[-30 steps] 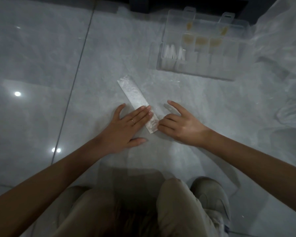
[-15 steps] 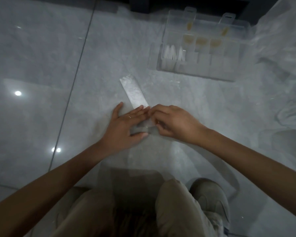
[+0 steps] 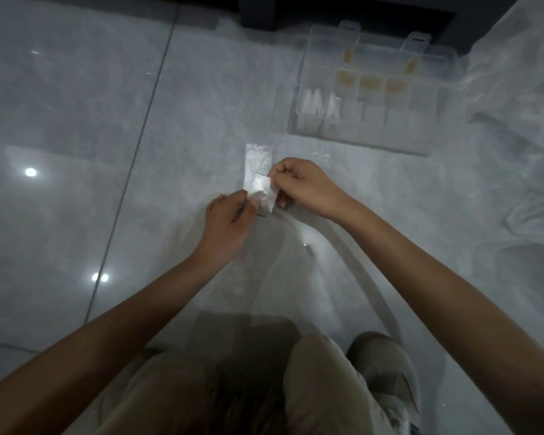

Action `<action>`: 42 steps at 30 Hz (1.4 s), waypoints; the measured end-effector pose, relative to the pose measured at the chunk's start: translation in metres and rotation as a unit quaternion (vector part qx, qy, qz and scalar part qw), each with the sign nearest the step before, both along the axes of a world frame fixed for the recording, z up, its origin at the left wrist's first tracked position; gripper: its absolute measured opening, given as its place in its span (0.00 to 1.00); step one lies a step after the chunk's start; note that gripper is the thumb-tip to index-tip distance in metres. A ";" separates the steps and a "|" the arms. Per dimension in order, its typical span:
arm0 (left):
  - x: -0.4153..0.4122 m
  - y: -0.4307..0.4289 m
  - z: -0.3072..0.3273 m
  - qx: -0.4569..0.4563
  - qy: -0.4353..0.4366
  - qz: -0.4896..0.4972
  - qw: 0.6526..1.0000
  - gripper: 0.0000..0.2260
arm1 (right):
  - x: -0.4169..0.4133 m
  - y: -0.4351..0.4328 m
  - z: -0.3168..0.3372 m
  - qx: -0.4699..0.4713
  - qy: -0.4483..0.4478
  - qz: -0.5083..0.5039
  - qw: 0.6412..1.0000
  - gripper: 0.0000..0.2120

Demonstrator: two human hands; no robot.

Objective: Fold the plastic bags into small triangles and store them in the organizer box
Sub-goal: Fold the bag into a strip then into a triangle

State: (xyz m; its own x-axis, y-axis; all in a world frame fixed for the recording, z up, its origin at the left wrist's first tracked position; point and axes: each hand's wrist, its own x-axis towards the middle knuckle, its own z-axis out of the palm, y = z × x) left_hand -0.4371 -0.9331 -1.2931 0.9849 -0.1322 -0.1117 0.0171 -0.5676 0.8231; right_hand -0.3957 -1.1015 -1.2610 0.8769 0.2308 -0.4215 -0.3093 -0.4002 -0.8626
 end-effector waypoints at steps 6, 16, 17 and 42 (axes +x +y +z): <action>0.010 -0.004 0.011 -0.024 0.121 0.053 0.991 0.17 | 0.017 0.000 -0.006 -0.057 -0.113 0.032 0.991 0.03; 0.038 -0.001 0.016 0.114 0.111 0.032 0.987 0.11 | 0.040 0.022 -0.008 -0.194 -0.107 0.050 0.974 0.08; 0.037 -0.002 0.018 0.147 0.107 0.029 0.983 0.14 | 0.041 0.022 -0.008 -0.187 -0.099 0.042 0.976 0.09; 0.048 -0.002 0.022 0.229 0.075 0.069 0.968 0.17 | 0.053 0.022 -0.015 -0.256 -0.046 -0.068 0.963 0.06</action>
